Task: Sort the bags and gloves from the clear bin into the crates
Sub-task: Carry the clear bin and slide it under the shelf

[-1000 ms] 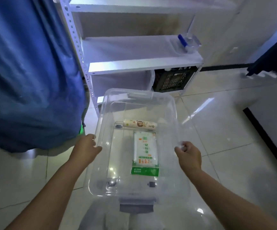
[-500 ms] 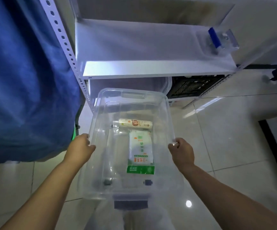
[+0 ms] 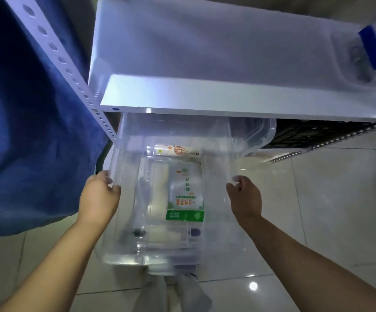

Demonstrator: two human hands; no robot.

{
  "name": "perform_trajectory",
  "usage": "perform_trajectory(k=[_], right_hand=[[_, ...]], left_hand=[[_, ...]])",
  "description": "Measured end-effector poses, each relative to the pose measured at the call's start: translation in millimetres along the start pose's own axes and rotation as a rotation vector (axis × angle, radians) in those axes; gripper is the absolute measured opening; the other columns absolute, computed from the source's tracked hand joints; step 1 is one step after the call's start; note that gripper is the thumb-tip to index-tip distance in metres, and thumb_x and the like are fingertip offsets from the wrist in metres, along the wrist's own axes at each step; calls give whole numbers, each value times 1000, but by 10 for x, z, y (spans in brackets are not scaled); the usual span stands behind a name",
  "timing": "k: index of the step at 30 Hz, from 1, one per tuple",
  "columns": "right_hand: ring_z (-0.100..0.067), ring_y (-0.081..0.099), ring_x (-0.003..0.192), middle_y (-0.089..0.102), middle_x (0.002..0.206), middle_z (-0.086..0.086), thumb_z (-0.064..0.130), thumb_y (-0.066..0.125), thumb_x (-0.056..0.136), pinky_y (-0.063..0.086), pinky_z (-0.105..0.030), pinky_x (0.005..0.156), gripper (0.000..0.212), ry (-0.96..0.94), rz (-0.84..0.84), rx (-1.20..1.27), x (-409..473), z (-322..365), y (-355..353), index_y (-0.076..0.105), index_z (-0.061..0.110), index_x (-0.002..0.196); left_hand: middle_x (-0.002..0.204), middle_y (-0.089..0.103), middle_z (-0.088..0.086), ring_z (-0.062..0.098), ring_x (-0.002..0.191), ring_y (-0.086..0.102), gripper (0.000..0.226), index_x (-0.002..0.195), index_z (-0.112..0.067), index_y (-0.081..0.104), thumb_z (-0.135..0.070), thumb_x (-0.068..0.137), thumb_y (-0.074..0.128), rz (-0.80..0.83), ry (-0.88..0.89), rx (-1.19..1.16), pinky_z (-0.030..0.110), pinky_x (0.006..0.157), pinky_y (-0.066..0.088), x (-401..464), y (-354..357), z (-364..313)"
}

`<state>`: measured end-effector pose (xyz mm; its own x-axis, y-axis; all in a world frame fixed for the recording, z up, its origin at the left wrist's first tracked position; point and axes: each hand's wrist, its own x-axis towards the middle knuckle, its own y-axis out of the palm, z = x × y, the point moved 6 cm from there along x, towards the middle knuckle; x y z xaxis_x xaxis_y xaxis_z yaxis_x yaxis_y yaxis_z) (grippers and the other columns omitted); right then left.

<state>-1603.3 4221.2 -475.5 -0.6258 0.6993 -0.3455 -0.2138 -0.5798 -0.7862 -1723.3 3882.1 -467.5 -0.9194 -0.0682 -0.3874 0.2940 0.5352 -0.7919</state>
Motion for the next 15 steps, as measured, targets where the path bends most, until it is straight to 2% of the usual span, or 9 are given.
perform_trajectory(k=[4, 8, 13, 15], right_hand=[[-20, 55, 72, 60, 77, -2, 22, 57, 83, 37, -27, 68, 27, -29, -58, 55, 459, 14, 334, 61, 14, 109], [-6, 47, 54, 49, 60, 5, 19, 58, 84, 38, -25, 55, 25, -112, -109, 126, 827, 59, 534, 60, 13, 109], [-9, 50, 60, 57, 70, -1, 19, 58, 87, 39, -23, 63, 27, -214, -146, 116, 1204, 171, 634, 59, 12, 113], [-10, 51, 60, 56, 68, 0, 19, 58, 87, 39, -20, 62, 26, -225, -143, 131, 1316, 186, 668, 59, 14, 113]], left_hand=[[97, 53, 19, 22, 76, 43, 32, 113, -5, 53, 1, 81, 49, -92, 39, -70, 32, 67, 36, 347, 263, -14], [84, 47, 11, 23, 73, 43, 23, 98, -11, 52, 4, 82, 45, -177, 102, -122, 30, 66, 32, 598, 427, -81], [81, 49, 5, 20, 70, 45, 20, 92, -16, 53, 1, 82, 48, -223, 143, -173, 28, 62, 32, 817, 546, -164], [83, 48, 4, 21, 72, 45, 19, 95, -14, 53, -1, 83, 48, -235, 139, -166, 31, 65, 34, 893, 573, -191]])
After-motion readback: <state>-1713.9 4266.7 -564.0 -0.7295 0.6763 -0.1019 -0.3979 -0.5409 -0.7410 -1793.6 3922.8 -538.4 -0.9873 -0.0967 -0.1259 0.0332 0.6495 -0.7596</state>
